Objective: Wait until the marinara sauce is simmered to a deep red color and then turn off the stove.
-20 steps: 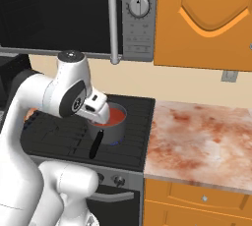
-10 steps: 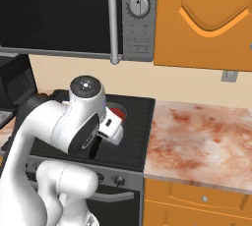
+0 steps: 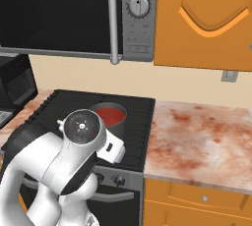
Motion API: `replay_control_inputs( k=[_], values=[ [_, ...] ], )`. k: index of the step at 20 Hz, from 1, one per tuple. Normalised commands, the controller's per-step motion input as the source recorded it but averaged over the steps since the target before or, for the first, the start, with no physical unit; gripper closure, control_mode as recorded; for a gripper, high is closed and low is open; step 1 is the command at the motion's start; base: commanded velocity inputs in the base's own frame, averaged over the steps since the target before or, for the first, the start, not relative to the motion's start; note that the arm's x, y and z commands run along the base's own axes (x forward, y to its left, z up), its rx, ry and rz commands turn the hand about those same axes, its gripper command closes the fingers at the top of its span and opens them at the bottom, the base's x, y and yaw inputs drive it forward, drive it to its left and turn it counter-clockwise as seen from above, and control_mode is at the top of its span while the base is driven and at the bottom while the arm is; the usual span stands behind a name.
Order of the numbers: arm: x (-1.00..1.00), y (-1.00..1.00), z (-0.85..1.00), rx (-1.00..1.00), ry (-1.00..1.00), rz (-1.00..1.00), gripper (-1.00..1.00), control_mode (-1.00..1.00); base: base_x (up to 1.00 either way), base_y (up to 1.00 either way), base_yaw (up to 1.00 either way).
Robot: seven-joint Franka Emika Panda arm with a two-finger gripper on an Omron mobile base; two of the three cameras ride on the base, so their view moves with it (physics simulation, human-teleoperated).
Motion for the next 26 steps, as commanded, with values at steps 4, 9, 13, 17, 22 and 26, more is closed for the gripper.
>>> replay_control_inputs(
  k=[4,9,13,17,22,26],
  values=[
    [-0.23,-0.01,-0.23,0.01,-0.10,0.00,-1.00,-1.00,0.00,0.00,0.00],
    [-0.02,0.00,-0.20,0.01,-0.01,0.00,-1.00,-1.00,0.00,0.00,0.00],
    [0.00,0.00,-0.07,0.00,-0.02,0.00,-1.00,-1.00,0.00,0.00,0.00],
    [0.00,0.00,0.00,0.00,0.00,0.00,-1.00,-1.00,0.00,0.00,0.00],
    [0.00,0.00,0.00,0.00,0.00,0.00,-1.00,-1.00,0.00,0.00,0.00],
    [0.00,0.00,0.00,0.00,0.00,0.00,-1.00,-1.00,0.00,0.00,0.00]
  ],
)
